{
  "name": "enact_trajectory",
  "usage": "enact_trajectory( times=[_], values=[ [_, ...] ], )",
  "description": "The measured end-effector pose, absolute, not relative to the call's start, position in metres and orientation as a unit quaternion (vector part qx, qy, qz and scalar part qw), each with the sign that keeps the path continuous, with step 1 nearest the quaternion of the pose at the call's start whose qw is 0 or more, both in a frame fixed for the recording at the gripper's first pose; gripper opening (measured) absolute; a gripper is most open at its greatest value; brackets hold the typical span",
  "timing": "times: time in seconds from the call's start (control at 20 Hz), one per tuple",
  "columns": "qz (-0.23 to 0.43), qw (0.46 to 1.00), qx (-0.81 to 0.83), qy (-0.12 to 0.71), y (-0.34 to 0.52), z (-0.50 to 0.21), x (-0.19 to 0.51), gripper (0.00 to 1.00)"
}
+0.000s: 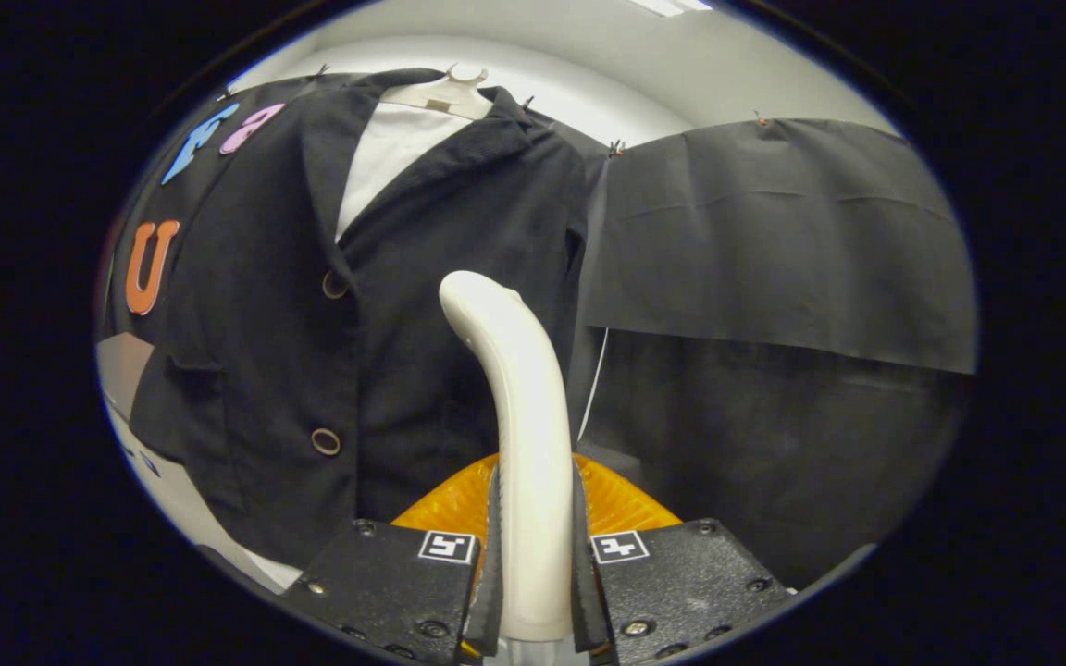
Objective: Iron the clothes twice with a garment steamer, once on the left side and once on the right side.
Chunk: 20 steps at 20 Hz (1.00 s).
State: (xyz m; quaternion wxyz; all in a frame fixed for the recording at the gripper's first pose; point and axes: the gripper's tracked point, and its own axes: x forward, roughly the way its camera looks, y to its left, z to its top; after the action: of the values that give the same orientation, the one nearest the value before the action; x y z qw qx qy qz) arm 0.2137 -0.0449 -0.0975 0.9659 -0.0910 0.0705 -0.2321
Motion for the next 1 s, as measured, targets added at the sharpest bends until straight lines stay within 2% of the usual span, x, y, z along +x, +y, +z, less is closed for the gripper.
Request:
enact_trajectory(
  times=[0.5,1.0],
  values=[
    [-0.219,0.963,-0.129,0.092,-0.016,-0.177,0.178,0.32],
    [-0.214,0.942,-0.133,0.22,-0.013,-0.299,0.132,0.33]
  ],
)
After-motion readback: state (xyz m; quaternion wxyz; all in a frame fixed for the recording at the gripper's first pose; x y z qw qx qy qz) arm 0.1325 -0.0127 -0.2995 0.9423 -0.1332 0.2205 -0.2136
